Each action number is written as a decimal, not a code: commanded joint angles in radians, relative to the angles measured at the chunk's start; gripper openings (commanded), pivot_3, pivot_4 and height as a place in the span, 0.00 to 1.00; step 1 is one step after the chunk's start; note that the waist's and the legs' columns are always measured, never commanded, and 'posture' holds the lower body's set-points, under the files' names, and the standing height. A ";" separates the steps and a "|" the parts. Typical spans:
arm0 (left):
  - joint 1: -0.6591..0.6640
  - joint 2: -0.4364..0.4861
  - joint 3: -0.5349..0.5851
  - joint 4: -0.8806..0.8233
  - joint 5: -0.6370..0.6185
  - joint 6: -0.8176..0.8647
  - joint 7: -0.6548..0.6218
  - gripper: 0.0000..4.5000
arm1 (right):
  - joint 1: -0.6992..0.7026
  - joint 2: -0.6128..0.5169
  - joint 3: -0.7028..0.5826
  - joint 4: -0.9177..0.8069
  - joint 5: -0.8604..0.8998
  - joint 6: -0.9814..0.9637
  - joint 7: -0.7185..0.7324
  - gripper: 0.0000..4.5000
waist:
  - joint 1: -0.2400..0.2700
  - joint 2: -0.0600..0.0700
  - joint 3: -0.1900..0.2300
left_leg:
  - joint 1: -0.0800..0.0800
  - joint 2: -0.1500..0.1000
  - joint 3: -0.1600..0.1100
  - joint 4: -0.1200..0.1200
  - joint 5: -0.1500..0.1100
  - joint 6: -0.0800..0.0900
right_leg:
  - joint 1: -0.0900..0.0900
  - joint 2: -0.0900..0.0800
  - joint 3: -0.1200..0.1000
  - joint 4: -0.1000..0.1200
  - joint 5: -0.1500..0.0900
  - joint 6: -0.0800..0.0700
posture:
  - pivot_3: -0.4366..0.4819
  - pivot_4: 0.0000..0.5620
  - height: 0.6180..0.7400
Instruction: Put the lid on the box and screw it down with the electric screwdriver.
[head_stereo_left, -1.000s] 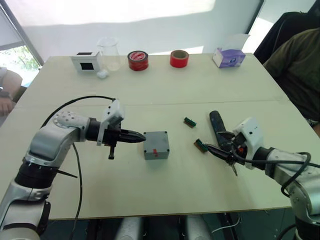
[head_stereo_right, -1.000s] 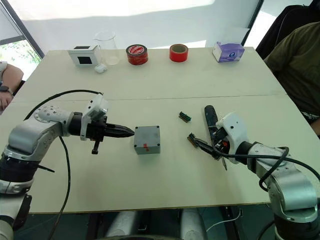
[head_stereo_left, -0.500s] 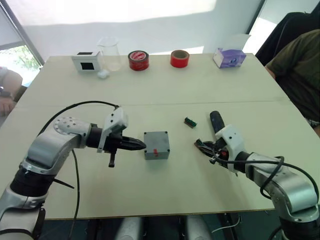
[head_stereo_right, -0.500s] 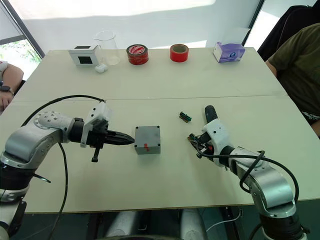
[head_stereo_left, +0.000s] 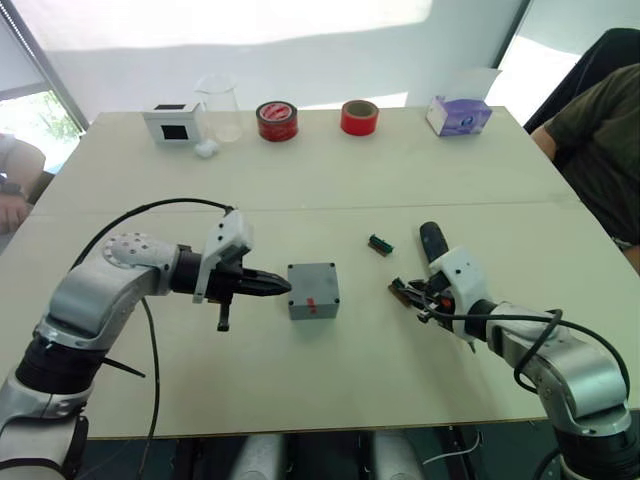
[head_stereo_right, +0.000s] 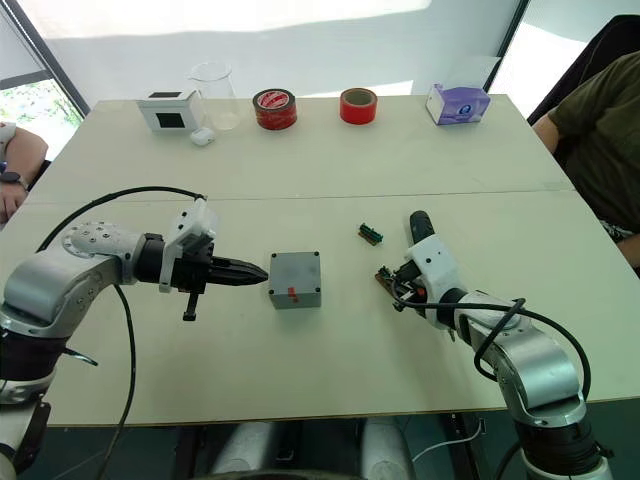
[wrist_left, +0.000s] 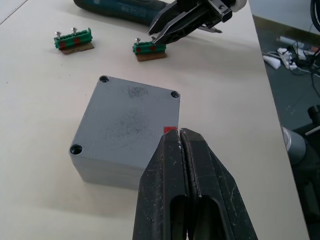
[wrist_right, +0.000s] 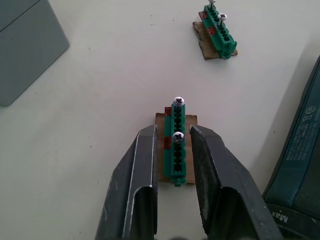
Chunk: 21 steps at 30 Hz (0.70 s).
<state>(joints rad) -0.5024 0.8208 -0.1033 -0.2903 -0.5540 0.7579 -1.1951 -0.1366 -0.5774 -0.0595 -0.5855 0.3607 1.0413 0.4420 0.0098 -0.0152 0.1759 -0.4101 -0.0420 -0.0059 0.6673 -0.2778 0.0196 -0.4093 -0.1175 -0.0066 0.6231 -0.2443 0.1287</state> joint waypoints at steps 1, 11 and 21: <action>-0.009 0.008 0.017 -0.018 -0.009 -0.012 0.000 0.00 | -0.017 -0.004 -0.021 -0.027 0.006 0.002 -0.013 0.57 | 0.000 0.000 0.000 | 0.000 0.000 0.000 0.000 0.000 0.000 | 0.000 0.000 0.000 0.000 0.000 0.000 | 0.48 0.27 1.00; -0.002 0.003 0.013 -0.017 -0.005 -0.021 0.002 0.00 | -0.003 -0.005 -0.019 -0.032 0.017 0.010 -0.018 0.72 | 0.000 0.000 0.000 | 0.000 0.000 0.000 0.000 0.000 0.000 | 0.000 0.000 0.000 0.000 0.000 0.000 | 0.48 0.27 1.00; 0.017 0.002 0.017 -0.029 -0.006 -0.026 0.012 0.00 | -0.008 0.008 -0.008 -0.016 0.015 0.001 -0.029 0.42 | 0.001 0.000 0.000 | 0.000 0.000 0.000 0.000 0.000 0.000 | 0.000 0.000 0.000 0.000 0.000 0.000 | 0.48 0.27 1.00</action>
<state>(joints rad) -0.4820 0.8202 -0.1036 -0.2902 -0.5537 0.7524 -1.1868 -0.1352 -0.5742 -0.0587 -0.5857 0.3694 1.0617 0.4155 0.0104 -0.0153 0.1759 -0.4100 -0.0420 -0.0058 0.6673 -0.2777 0.0196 -0.4093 -0.1173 -0.0066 0.6234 -0.2442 0.1287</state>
